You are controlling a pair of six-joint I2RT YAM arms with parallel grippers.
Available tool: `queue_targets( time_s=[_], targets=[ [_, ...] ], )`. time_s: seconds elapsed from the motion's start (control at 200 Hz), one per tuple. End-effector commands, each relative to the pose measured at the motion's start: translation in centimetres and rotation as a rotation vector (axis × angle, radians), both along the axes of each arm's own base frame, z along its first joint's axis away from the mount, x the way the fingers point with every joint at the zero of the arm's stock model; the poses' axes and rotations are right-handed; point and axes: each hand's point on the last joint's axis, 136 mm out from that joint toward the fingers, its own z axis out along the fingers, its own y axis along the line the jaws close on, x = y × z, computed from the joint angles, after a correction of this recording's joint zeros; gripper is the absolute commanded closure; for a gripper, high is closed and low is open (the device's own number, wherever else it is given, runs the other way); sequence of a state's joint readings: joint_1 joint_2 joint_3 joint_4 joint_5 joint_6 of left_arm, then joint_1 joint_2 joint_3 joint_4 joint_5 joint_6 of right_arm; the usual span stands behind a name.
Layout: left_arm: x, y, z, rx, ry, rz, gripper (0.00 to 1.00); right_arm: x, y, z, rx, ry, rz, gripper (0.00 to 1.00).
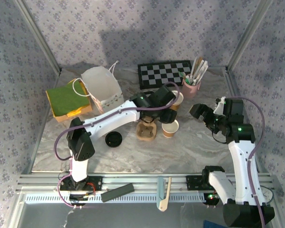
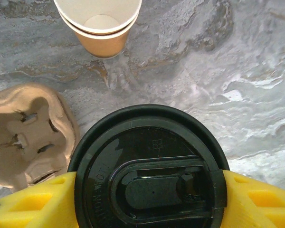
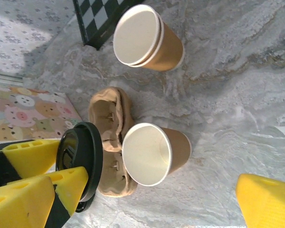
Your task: Pack the takeout coffee
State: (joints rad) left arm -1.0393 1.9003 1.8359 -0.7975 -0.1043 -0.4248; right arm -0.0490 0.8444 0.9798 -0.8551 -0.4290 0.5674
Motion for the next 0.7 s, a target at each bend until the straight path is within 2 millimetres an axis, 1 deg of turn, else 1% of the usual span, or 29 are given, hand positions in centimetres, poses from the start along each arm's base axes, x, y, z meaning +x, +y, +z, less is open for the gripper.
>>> queue_targets(
  time_s=[0.0,0.115,0.195,0.22,0.38,0.515,0.695],
  targets=[
    [0.4,0.2,-0.3,0.08,-0.107,-0.026,0.37,-0.8,-0.1,-1.1,-0.034,0.026,0.008,0.0],
    [-0.1,-0.7,-1.4,0.062,-0.119,-0.041,0.38,-0.9,0.2,-1.5,-0.033,0.033,0.022,0.0],
    [-0.4,-0.8,-2.7,0.074,-0.106,-0.041,0.38,-0.9,0.5,-1.7,-0.03,0.036,0.031,0.0],
    [-0.2,-1.2,-2.7,0.055,-0.116,-0.038,0.38,-0.9,0.6,-1.8,-0.031,0.04,0.033,0.0],
    [-0.5,-1.8,-3.9,0.045,-0.101,-0.041,0.38,-0.9,0.8,-2.2,-0.037,0.048,0.046,0.0],
    [-0.5,-2.2,-4.2,0.037,-0.105,-0.043,0.38,-0.8,0.9,-2.4,-0.038,0.053,0.054,0.0],
    [-1.0,-2.4,-5.3,0.037,-0.11,-0.059,0.38,-0.7,1.0,-2.7,-0.039,0.058,0.059,0.0]
  ],
)
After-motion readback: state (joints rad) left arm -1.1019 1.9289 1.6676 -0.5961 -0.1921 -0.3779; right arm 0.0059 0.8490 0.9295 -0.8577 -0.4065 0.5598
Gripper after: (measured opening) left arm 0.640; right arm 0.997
